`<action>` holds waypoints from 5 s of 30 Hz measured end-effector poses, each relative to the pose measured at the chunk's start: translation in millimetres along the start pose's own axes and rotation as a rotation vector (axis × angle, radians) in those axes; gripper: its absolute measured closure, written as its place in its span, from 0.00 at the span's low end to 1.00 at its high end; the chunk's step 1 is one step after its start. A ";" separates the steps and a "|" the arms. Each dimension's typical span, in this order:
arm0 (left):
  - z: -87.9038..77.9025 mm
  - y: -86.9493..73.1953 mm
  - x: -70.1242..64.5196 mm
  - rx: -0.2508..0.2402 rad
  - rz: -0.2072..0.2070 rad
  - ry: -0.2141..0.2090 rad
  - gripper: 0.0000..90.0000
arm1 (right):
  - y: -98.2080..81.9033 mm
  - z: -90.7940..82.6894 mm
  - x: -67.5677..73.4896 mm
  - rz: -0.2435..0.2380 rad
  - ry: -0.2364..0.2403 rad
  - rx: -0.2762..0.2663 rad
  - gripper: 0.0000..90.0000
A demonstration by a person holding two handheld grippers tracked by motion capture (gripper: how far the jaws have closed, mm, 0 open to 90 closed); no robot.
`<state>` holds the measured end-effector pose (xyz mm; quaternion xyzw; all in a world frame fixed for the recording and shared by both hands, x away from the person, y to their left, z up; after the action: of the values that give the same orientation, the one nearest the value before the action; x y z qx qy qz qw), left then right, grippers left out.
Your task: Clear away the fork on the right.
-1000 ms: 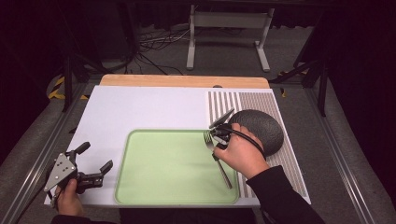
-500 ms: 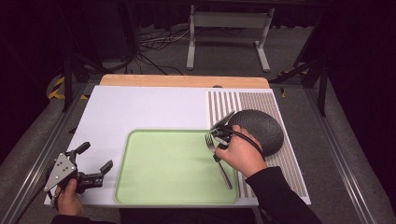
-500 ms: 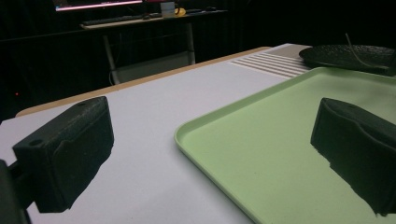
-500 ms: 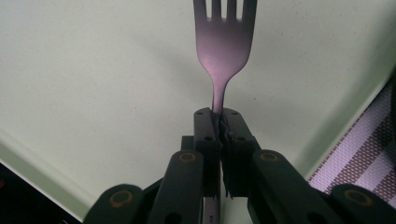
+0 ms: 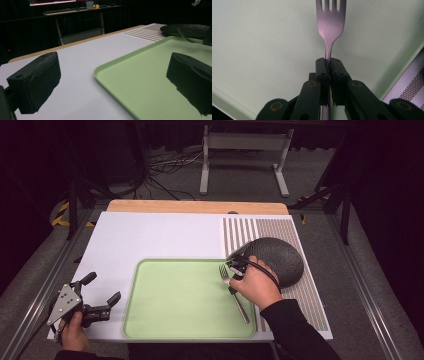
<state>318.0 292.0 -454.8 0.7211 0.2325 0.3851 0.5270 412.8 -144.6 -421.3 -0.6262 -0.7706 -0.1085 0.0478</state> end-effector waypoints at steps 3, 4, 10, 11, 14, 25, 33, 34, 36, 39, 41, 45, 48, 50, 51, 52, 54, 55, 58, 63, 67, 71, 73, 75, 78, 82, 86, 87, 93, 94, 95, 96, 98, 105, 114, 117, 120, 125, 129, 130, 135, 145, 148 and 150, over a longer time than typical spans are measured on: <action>0.0 0.1 0.0 0.000 0.000 0.000 0.00 | 0.1 2.1 0.2 -0.002 -0.002 0.005 0.95; -0.2 0.1 0.1 0.002 0.001 -0.001 0.00 | 0.0 2.8 0.6 0.000 -0.004 0.005 0.95; 0.0 0.0 0.1 0.002 0.001 -0.002 0.00 | -0.2 5.5 1.1 0.011 -0.010 0.005 0.94; 0.0 0.0 0.0 0.003 0.000 -0.001 0.00 | -0.5 5.9 1.4 0.012 -0.011 0.007 0.94; 0.0 0.2 -0.1 0.000 0.001 0.000 0.00 | -0.7 6.0 1.5 0.013 -0.010 0.004 0.91; 0.1 0.1 -0.1 0.002 0.000 -0.001 0.00 | -1.4 -1.3 4.9 -0.077 0.018 -0.122 0.51; 0.1 0.0 -0.1 0.001 -0.001 -0.001 0.00 | -0.2 0.8 8.2 -0.244 0.089 -0.312 0.17; 0.1 0.0 -0.1 0.001 -0.001 -0.001 0.00 | -0.8 1.3 8.7 -0.251 0.104 -0.318 0.17; 0.1 0.0 -0.1 0.001 -0.001 0.000 0.00 | -1.6 2.1 9.4 -0.277 0.131 -0.337 0.20; 0.1 0.0 -0.2 0.001 -0.001 0.001 0.00 | -2.7 1.7 9.3 -0.336 0.143 -0.360 0.34; 0.2 0.0 -0.2 -0.001 -0.001 0.002 0.00 | -4.0 2.4 8.5 -0.374 0.158 -0.361 0.50; 0.1 0.1 -0.1 -0.001 0.000 0.002 0.00 | -7.9 4.8 6.8 -0.435 0.123 -0.366 0.86; -0.1 0.0 0.0 0.000 -0.001 0.001 0.00 | -9.3 7.6 5.5 -0.448 0.126 -0.363 0.99; 0.0 0.0 0.0 0.000 -0.001 0.001 0.00 | -9.8 9.4 5.1 -0.456 0.121 -0.362 1.00; 0.0 0.0 0.0 0.000 -0.001 0.001 0.00 | -10.0 10.5 4.6 -0.455 0.119 -0.358 1.00; 0.1 0.0 0.0 -0.001 -0.001 0.001 0.00 | -10.4 13.1 4.1 -0.454 0.115 -0.346 1.00; 0.0 -0.1 0.2 0.002 0.001 0.000 0.00 | -10.7 15.2 3.6 -0.452 0.108 -0.336 1.00; 0.0 0.0 0.2 0.002 0.000 0.000 0.00 | -10.7 15.9 3.3 -0.456 0.104 -0.334 1.00; -0.1 0.1 0.1 0.002 0.001 0.000 0.00 | -11.0 17.5 3.0 -0.454 0.103 -0.323 1.00; -0.1 0.0 0.2 0.002 0.000 0.000 0.00 | -11.2 22.0 1.3 -0.452 0.096 -0.303 1.00; 0.0 0.0 0.1 0.002 0.000 -0.001 0.00 | -10.3 22.8 -0.7 -0.451 0.087 -0.299 1.00; -0.1 0.1 0.2 0.002 0.000 -0.001 0.00 | -9.9 23.8 -1.5 -0.453 0.077 -0.296 1.00; -0.1 0.1 0.2 0.002 0.000 -0.001 0.00 | -9.7 24.3 -1.5 -0.454 0.078 -0.296 1.00; -0.1 0.0 0.2 0.002 0.000 -0.001 0.00 | -9.1 24.4 -1.7 -0.457 0.072 -0.295 1.00; -0.2 0.1 0.3 0.002 0.000 0.000 0.00 | -8.3 24.3 -2.1 -0.459 0.062 -0.297 1.00; -0.3 0.1 0.4 0.001 0.000 0.000 0.00 | -6.9 23.5 -4.1 -0.452 0.051 -0.304 1.00; -0.4 0.1 0.5 0.001 -0.001 0.001 0.00 | -5.8 22.5 -7.9 -0.441 0.043 -0.308 1.00; -0.4 0.1 0.5 0.001 -0.001 0.000 0.00 | -5.4 22.2 -9.2 -0.438 0.041 -0.310 1.00; -0.3 0.0 0.5 0.002 -0.001 0.000 0.00 | -3.8 20.6 -15.2 -0.422 0.032 -0.312 1.00; -0.4 -0.1 0.6 0.001 -0.002 0.001 0.00 | -3.7 20.1 -16.1 -0.420 0.027 -0.313 1.00; -0.4 -0.2 0.6 0.002 -0.003 0.001 0.00 | -3.4 19.5 -17.5 -0.418 0.022 -0.313 1.00; -0.4 -0.3 0.7 0.002 -0.003 0.001 0.00 | -3.2 19.1 -18.7 -0.415 0.019 -0.314 1.00; -0.4 -0.2 0.6 0.001 -0.003 0.001 0.00 | -2.9 18.1 -21.2 -0.406 0.018 -0.314 1.00; -0.2 -0.3 0.6 0.002 -0.004 0.001 0.00 | -2.9 15.2 -27.0 -0.386 0.003 -0.313 1.00; -0.1 -0.4 0.5 0.003 -0.004 0.000 0.00 | -4.0 17.9 -18.8 -0.419 0.025 -0.312 1.00; -0.1 -0.5 0.7 0.000 -0.004 0.002 0.00 | -3.5 19.4 -20.5 -0.411 0.016 -0.308 1.00; -0.1 -0.4 0.7 -0.001 -0.005 0.001 0.00 | -3.2 18.6 -22.8 -0.407 0.003 -0.305 1.00; -0.2 -0.3 0.5 0.002 -0.003 0.000 0.00 | -3.1 17.2 -27.4 -0.392 -0.006 -0.305 1.00; 0.0 -0.3 0.5 0.002 -0.003 0.000 0.00 | -3.4 16.2 -30.8 -0.383 -0.015 -0.303 1.00; 0.0 -0.3 0.5 0.002 -0.003 0.000 0.00 | -3.4 16.2 -30.8 -0.383 -0.015 -0.303 1.00; 0.0 -0.4 0.5 0.001 -0.004 0.002 0.00 | -4.0 15.5 -33.6 -0.369 -0.023 -0.296 1.00; 0.1 -0.4 0.5 0.003 -0.003 -0.001 0.00 | -4.9 14.7 -37.2 -0.351 -0.030 -0.293 1.00; 0.6 -0.4 0.5 0.000 -0.003 0.001 0.00 | -5.0 12.8 -37.4 -0.355 -0.022 -0.303 1.00; 0.6 -0.6 0.5 0.001 -0.002 0.000 0.00 | -5.0 10.5 -37.2 -0.356 -0.015 -0.316 0.99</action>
<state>318.8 292.2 -455.3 0.7211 0.2337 0.3845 0.5269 416.5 -178.8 -439.8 -0.4808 -0.8427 -0.2297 -0.0766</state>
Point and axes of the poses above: each handheld gripper's, and its own axes: z roughly forward along the jaws, y roughly out of its top, x roughly to its left, the point moved 2 cm from there along z, roughly forward along the jaws, and after that the axes turned 14 degrees about z, right-handed, at the moved point
